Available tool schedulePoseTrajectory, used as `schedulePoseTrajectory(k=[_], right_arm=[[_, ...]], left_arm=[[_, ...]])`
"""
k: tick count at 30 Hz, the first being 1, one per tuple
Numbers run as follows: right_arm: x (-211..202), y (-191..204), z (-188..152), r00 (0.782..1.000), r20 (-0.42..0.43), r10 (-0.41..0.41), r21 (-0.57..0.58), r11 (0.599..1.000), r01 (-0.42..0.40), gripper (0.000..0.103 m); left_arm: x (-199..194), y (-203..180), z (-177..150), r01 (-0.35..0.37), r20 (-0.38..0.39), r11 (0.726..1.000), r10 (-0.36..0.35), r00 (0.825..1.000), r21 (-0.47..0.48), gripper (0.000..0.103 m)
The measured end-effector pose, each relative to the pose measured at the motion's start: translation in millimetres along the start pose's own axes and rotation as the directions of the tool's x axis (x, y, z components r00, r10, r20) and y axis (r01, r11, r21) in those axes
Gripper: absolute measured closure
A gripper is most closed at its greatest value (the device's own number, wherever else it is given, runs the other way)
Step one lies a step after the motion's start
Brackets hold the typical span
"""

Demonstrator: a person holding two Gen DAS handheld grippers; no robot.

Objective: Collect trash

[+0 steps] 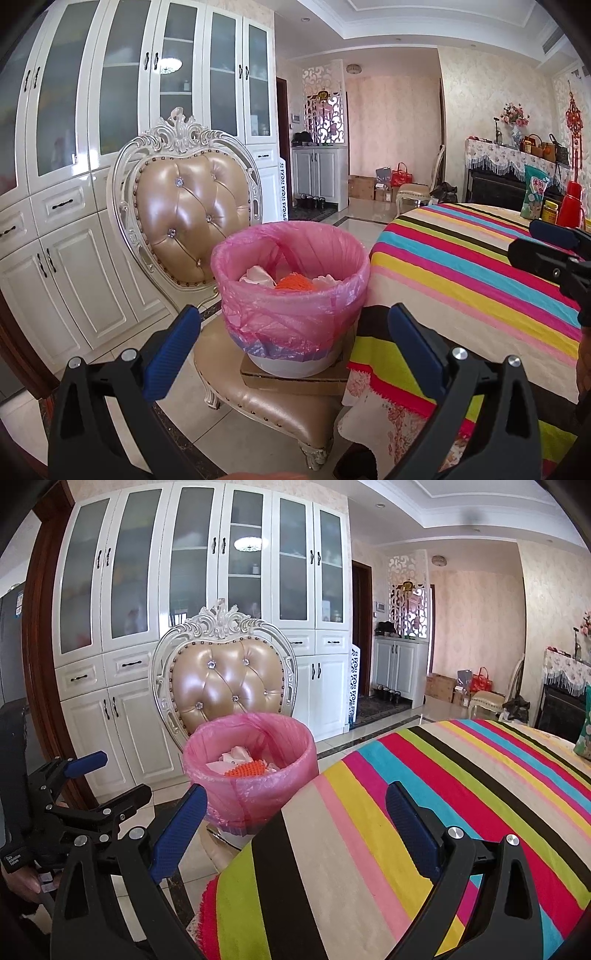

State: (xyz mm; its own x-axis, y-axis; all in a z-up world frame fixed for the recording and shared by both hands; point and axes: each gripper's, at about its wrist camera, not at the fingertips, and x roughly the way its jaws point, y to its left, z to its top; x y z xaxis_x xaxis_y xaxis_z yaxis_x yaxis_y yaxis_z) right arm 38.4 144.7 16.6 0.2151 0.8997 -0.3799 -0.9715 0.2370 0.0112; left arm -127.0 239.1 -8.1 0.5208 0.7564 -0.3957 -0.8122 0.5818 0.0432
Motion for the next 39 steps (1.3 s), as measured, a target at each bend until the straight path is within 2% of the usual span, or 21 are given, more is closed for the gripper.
schedulePoseTrajectory(k=[39], right_arm=[[0.3,0.7,-0.7,1.000,-0.004,0.005,0.002,1.000,-0.005,0.012]], left_arm=[[-2.2,4.1,-0.4,-0.014,0.015,1.000,0.014,1.000,0.003,0.005]])
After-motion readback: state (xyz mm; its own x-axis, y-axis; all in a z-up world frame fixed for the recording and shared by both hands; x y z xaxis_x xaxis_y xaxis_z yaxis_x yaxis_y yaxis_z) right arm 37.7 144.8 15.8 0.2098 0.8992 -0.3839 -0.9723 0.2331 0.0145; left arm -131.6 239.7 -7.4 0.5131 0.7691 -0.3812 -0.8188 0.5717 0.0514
